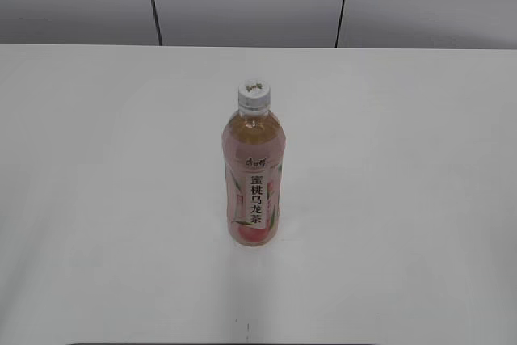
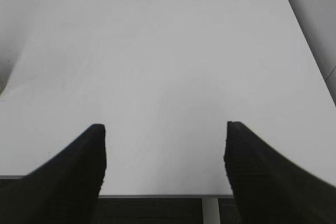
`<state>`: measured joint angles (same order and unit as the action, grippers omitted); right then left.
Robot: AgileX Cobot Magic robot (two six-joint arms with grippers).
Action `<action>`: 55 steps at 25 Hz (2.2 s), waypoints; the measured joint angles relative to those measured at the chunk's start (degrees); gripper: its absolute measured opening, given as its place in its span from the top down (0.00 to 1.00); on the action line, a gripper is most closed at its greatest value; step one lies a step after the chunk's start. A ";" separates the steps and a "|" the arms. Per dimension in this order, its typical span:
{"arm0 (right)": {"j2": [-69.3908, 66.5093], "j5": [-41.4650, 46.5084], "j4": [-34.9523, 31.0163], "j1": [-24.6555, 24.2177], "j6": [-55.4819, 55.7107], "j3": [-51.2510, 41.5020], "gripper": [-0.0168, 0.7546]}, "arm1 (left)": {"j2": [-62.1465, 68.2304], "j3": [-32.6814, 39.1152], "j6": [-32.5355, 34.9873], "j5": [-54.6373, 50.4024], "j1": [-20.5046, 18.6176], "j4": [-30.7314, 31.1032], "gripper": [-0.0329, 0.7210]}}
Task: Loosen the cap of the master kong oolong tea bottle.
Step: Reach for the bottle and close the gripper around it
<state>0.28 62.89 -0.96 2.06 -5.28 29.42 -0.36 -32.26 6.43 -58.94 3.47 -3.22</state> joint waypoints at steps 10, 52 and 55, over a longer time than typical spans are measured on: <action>0.00 0.00 0.00 0.00 0.00 0.00 0.29 | 0.00 0.00 0.00 0.11 0.00 -0.72 0.25; 0.00 0.00 0.00 0.00 0.00 0.00 0.29 | 85.67 -0.13 -0.25 86.87 4.90 -9.12 0.25; 0.00 0.00 0.00 0.00 0.00 0.00 0.29 | 89.64 -0.13 -0.25 88.36 7.87 -8.55 0.25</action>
<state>0.28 62.89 -0.96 2.06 -5.28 29.42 89.27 -32.39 6.18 29.42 11.34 -11.77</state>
